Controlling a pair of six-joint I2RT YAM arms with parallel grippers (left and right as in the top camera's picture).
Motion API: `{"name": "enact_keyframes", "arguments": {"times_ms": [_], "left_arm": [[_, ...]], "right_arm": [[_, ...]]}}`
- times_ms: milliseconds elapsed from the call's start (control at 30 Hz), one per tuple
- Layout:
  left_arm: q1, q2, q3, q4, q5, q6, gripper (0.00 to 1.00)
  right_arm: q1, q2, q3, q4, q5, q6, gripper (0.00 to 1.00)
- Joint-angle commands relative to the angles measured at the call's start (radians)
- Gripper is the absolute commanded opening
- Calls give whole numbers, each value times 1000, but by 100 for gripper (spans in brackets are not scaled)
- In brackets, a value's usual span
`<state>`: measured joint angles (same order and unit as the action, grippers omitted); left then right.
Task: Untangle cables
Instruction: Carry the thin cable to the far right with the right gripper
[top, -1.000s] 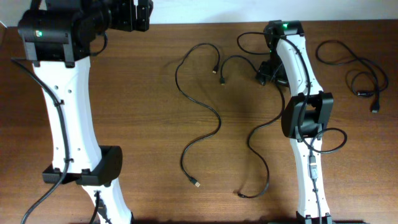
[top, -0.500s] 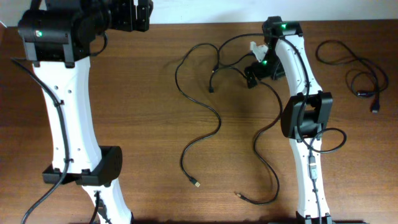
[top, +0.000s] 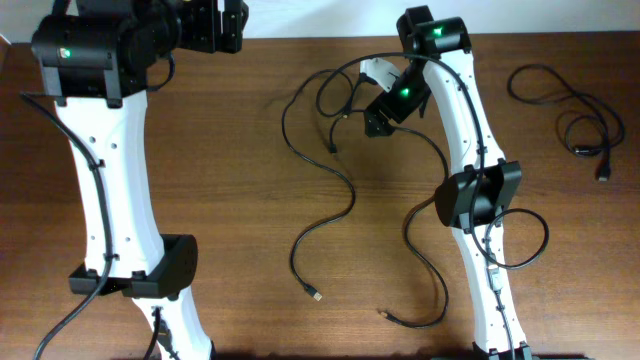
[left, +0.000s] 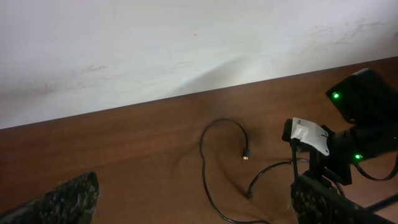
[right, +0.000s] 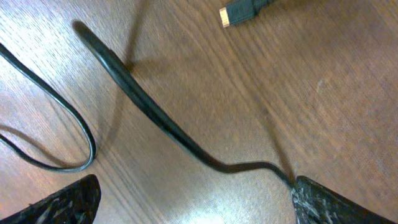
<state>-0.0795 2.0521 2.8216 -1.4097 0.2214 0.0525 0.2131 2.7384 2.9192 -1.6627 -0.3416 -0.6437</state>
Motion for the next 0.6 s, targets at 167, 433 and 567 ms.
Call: {"name": "enact_keyframes", "arguments": {"times_ms": [167,433,567], "left_arm": [[-3,-5,-7,-1,11,17,99],[-3,-5,-7,-20,11,17,99],[-3,-5,-7,0,11,17,99]], "right_arm": [[64,-9,-38,133,-32,-64,74],[65,-48,-138,127,3,37,4],[61,-343,-23,85,92,103,4]]}}
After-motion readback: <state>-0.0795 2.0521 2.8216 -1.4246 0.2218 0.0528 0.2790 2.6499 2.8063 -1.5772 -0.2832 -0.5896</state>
